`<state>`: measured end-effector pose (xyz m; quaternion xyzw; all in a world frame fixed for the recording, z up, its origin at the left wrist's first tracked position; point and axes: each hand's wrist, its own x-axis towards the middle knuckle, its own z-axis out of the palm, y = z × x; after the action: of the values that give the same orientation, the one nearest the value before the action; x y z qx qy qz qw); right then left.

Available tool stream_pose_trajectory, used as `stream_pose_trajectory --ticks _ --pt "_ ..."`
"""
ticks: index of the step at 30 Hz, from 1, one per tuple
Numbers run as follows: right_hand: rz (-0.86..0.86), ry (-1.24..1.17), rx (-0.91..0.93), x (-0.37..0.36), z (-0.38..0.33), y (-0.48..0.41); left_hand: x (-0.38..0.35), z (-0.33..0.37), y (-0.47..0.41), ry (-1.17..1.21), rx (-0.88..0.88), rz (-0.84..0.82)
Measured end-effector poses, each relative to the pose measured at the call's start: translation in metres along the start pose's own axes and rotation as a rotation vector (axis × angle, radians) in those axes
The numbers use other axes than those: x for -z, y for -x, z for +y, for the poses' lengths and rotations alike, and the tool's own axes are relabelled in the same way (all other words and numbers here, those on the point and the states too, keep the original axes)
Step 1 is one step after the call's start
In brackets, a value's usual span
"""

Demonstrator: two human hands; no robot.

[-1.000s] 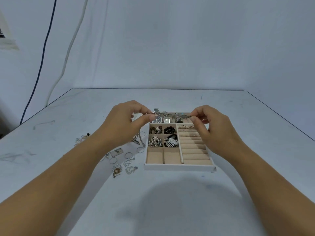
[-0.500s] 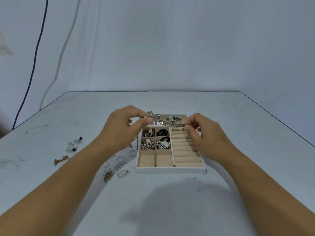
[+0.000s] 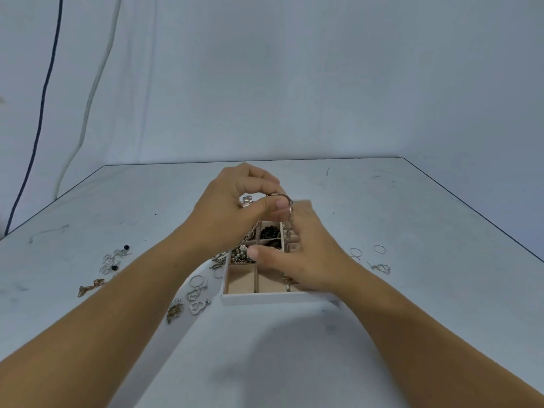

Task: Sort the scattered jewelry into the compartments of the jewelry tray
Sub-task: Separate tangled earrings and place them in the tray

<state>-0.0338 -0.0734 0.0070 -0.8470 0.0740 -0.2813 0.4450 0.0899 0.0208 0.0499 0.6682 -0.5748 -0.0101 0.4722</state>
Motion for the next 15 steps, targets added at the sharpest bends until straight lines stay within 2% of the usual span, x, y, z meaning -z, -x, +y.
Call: stream_pose_trajectory --ticks 3,6,9,11,15 --pt "0.012 -0.088 -0.041 -0.010 -0.001 -0.005 -0.001 0.002 0.000 -0.015 -0.013 -0.007" --pt "0.039 0.044 -0.064 -0.006 0.003 -0.006 0.008 -0.001 -0.001 -0.078 -0.018 0.027" --pt "-0.015 0.025 -0.093 0.006 0.006 -0.002 0.023 -0.006 0.001 -0.159 -0.023 0.049" --pt "-0.031 0.006 -0.121 0.013 0.007 0.001 0.031 -0.010 0.006 -0.182 0.008 0.033" --pt "0.017 0.130 -0.084 0.021 0.011 0.000 0.038 -0.018 0.016 -0.191 0.079 -0.007"
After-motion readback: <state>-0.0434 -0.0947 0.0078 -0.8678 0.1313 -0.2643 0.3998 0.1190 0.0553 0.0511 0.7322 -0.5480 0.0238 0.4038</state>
